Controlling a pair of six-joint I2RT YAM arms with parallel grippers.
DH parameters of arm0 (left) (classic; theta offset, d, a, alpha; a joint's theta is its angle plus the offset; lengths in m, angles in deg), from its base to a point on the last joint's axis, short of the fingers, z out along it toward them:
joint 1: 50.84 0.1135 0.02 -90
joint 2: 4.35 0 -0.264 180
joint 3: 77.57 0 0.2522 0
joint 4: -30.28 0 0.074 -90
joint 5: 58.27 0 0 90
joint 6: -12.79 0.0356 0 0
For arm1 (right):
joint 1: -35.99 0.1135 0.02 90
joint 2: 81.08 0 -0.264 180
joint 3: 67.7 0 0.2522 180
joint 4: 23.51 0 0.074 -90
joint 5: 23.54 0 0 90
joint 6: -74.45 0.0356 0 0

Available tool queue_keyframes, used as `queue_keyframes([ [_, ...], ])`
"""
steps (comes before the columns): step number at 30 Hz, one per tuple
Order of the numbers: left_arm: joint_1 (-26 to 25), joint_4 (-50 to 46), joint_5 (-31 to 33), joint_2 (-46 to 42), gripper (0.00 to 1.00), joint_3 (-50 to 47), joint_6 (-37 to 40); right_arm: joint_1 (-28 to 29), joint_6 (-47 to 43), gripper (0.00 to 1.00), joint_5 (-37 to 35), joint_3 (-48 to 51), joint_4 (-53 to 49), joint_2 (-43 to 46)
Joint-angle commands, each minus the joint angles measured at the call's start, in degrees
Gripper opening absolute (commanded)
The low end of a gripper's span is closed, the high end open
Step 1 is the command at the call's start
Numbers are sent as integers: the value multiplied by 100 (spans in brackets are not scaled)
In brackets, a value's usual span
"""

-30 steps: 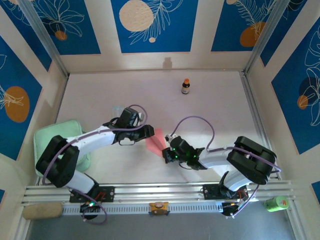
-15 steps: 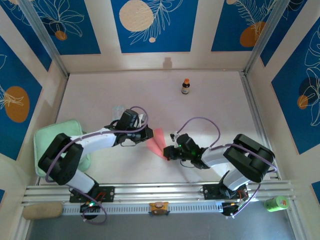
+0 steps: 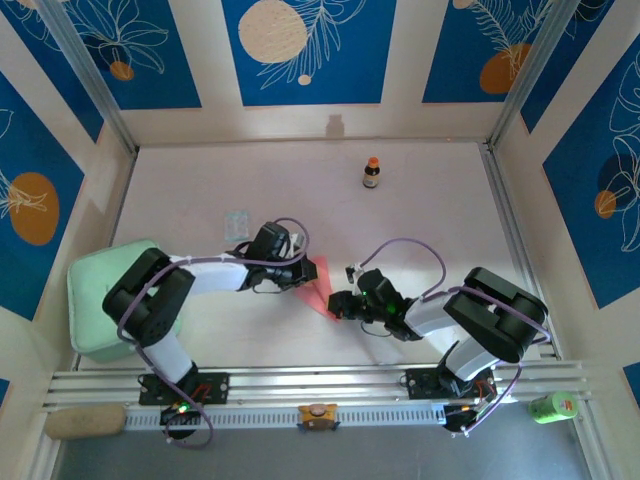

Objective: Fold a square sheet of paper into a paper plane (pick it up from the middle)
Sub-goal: Fourth fold the wing at the center of the table.

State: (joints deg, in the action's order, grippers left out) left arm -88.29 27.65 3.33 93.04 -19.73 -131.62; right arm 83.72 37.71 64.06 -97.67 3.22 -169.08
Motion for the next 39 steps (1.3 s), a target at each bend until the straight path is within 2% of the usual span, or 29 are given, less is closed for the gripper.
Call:
queue_keyframes([
  [1, -67, 227, -148, 198, 8, 171, -97, -6, 174, 6, 46, 109, -414, -85],
  [14, -69, -138, 136, 394, 7, 215, 73, 8, 212, 9, 99, -146, -998, -26],
  [21, -68, -251, 232, 465, 6, 266, 131, -35, 238, 5, 81, -136, -1172, 86],
  [39, -69, -508, 309, 711, 5, 408, 271, -140, 330, 4, 222, -206, -1430, 58],
])
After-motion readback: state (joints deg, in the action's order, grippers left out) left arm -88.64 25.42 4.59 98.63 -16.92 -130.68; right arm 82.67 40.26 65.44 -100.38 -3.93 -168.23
